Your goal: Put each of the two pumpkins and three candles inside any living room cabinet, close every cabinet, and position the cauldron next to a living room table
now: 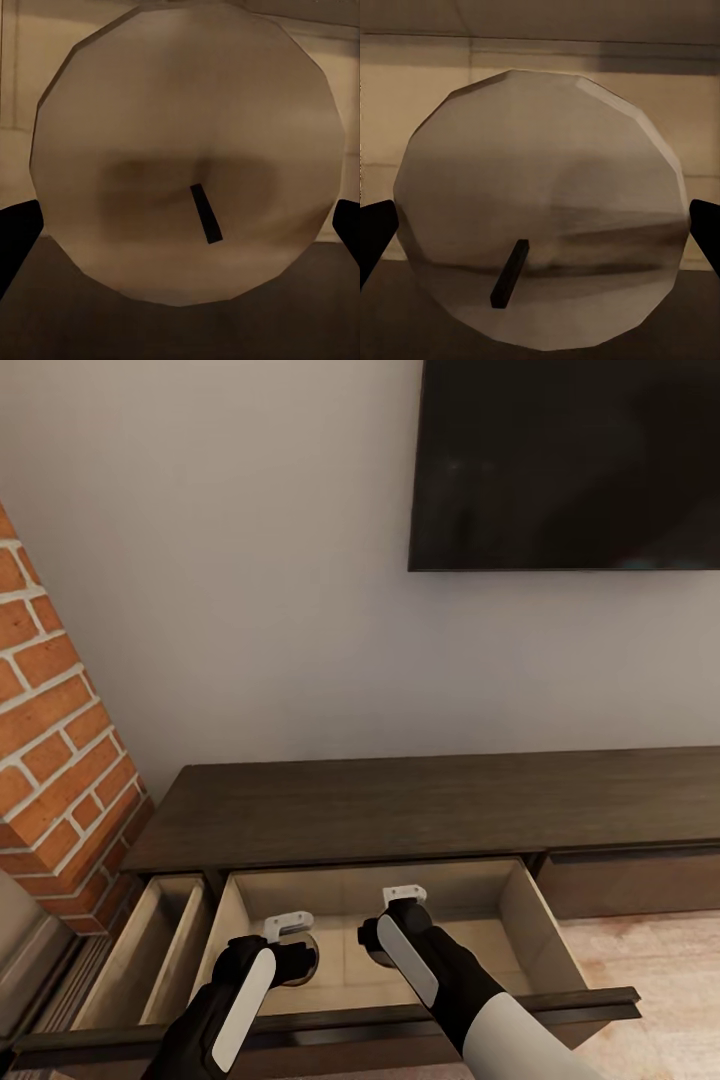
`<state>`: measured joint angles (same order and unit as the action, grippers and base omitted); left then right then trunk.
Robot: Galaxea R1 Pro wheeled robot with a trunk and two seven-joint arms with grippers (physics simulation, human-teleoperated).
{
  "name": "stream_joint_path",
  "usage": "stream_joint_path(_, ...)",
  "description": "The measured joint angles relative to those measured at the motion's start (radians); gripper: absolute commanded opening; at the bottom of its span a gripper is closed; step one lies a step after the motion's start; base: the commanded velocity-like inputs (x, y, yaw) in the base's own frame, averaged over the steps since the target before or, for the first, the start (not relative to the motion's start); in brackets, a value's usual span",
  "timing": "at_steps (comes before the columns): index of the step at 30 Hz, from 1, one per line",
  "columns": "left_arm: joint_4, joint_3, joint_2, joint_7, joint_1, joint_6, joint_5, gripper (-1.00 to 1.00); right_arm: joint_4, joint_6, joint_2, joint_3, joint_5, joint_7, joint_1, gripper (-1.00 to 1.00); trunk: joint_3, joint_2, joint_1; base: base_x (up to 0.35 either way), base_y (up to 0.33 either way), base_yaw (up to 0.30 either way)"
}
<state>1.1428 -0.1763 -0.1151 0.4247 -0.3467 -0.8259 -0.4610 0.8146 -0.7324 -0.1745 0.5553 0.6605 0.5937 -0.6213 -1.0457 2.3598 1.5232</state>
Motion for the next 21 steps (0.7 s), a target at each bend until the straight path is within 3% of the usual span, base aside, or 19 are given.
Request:
stream_joint_path(10, 0.0, 0.0, 0.0, 0.0, 0.0, 0.002, 0.0, -1.0, -0.002, 0.007, 0.0, 0.0, -0.001, 0.0, 0.0, -1.0, 0.0, 0.0, 0.0, 0.063, 0.042, 0.0)
stream_joint_path(21, 0.0, 0.0, 0.0, 0.0, 0.0, -0.001, 0.0, -1.0, -0.002, 0.007, 0.0, 0.0, 0.0, 0.0, 0.0, -1.0, -0.034, 0.077, 0.042, 0.0, 0.0, 0.0)
